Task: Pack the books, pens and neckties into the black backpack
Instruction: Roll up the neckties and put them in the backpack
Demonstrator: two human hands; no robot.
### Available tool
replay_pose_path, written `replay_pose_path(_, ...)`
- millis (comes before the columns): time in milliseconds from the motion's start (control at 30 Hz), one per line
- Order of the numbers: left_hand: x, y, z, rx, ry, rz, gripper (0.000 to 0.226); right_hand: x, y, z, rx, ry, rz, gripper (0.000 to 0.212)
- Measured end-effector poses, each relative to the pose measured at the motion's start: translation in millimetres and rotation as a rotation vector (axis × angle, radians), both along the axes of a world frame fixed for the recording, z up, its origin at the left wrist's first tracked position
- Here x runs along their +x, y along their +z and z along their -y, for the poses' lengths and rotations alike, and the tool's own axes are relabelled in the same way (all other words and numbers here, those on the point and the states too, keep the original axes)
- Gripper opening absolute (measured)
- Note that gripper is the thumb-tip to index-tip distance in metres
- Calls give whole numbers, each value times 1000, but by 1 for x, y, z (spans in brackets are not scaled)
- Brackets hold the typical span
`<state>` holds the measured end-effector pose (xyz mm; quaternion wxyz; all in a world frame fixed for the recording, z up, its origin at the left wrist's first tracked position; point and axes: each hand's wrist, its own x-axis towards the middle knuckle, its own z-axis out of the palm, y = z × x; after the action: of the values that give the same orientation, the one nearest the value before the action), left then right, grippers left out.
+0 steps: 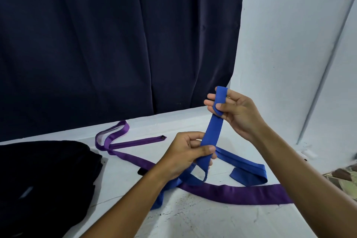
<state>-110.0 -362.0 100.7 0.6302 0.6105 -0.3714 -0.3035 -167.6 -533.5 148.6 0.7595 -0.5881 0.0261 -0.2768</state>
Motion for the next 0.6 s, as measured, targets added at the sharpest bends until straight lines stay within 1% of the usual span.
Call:
replay_pose_path(100,-5,8,-16,9,43,7,53,3,-14,5,-149,-77,-21,44)
replay_pose_path(167,-9,18,-26,-4,43,41,64,4,-21,7,-224,-112,-47,42)
replay_pose_path(200,-10,24,-31,-23,40,65,64,5,-25,9,-246,-118,-63,41)
replay_pose_path(300,-10,43,-40,-85,79,109,50,5,-35,12,-311,-104,-127,38)
replay_pose_path(400,3,60,-46,-121,99,197,40,3,-42,14,-486,-45,-212,27)
replay_pose_path(467,14,71,-50,-52,96,315,39,2,-46,14,-568,40,-255,23)
replay_pose_path(533,27,81,-52,57,105,441,40,-1,-47,12,-574,147,-291,20)
replay_pose_path(600,38,88,-54,132,103,526,43,-5,-46,9,-550,235,-325,28)
